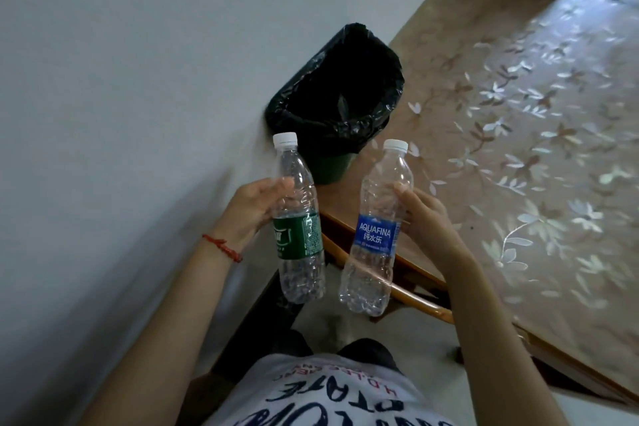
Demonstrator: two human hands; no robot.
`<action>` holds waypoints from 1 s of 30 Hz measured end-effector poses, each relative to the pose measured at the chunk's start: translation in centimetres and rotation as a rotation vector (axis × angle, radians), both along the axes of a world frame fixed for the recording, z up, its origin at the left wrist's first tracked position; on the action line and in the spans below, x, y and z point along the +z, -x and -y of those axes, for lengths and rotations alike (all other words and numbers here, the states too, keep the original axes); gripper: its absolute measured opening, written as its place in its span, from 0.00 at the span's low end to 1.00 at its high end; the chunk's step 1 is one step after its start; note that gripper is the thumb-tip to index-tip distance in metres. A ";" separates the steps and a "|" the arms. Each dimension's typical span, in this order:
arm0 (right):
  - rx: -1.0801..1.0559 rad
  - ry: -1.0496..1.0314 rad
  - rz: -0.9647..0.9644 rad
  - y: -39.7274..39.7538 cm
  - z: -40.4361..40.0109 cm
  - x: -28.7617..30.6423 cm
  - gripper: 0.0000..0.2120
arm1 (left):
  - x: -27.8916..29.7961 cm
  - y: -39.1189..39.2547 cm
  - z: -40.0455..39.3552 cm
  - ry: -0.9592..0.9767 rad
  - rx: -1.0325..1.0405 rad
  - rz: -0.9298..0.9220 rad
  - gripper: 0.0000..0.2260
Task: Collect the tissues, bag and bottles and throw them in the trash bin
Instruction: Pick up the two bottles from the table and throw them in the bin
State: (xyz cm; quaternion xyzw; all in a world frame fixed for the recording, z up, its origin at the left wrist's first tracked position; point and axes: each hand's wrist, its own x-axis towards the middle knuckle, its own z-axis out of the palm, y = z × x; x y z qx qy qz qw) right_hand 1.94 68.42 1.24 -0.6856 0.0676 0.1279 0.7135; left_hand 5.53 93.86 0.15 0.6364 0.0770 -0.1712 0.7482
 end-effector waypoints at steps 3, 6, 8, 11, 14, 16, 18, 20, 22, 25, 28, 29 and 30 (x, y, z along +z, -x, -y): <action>-0.021 0.012 0.017 -0.4 0.4 0.0 0.14 | 0.0 -0.6 0.3 -0.022 -0.031 0.003 0.19; -0.042 0.028 0.041 -1.4 0.9 0.5 0.16 | 0.0 -1.1 0.3 -0.018 -0.042 0.006 0.18; -0.060 0.034 0.059 -2.4 1.4 1.0 0.16 | 0.0 -1.4 0.2 -0.010 -0.040 0.007 0.16; -0.083 0.035 0.088 -4.0 1.9 2.1 0.16 | 0.0 -1.8 0.2 0.001 -0.025 0.001 0.12; -0.100 0.005 0.123 -5.9 1.9 3.4 0.19 | 0.1 -2.1 0.1 0.015 -0.003 -0.005 0.10; -0.124 -0.029 0.133 -7.5 1.8 4.2 0.17 | 0.1 -2.1 0.2 0.028 0.013 -0.007 0.13; -0.147 -0.053 0.137 -9.2 1.7 5.2 0.15 | 0.2 -2.1 0.3 0.033 0.029 -0.006 0.19; -0.167 -0.067 0.139 -10.8 1.5 6.0 0.16 | 0.2 -2.2 0.4 0.028 0.046 0.003 0.26; -0.207 -0.099 0.139 -12.4 1.2 6.8 0.16 | 0.3 -2.3 0.3 0.020 0.060 0.013 0.34; -0.271 -0.137 0.146 -14.6 0.5 7.8 0.17 | 0.2 -2.5 0.2 0.013 0.079 0.015 0.32; -0.332 -0.153 0.153 -16.4 -0.5 8.5 0.18 | 0.2 -2.6 0.3 0.012 0.094 0.011 0.24; -0.351 -0.153 0.154 -16.9 -0.8 8.6 0.20 | 0.2 -2.7 0.2 0.008 0.100 0.012 0.23; -0.366 -0.146 0.158 -17.4 -1.1 8.7 0.21 | 0.2 -2.7 0.2 0.006 0.106 0.013 0.21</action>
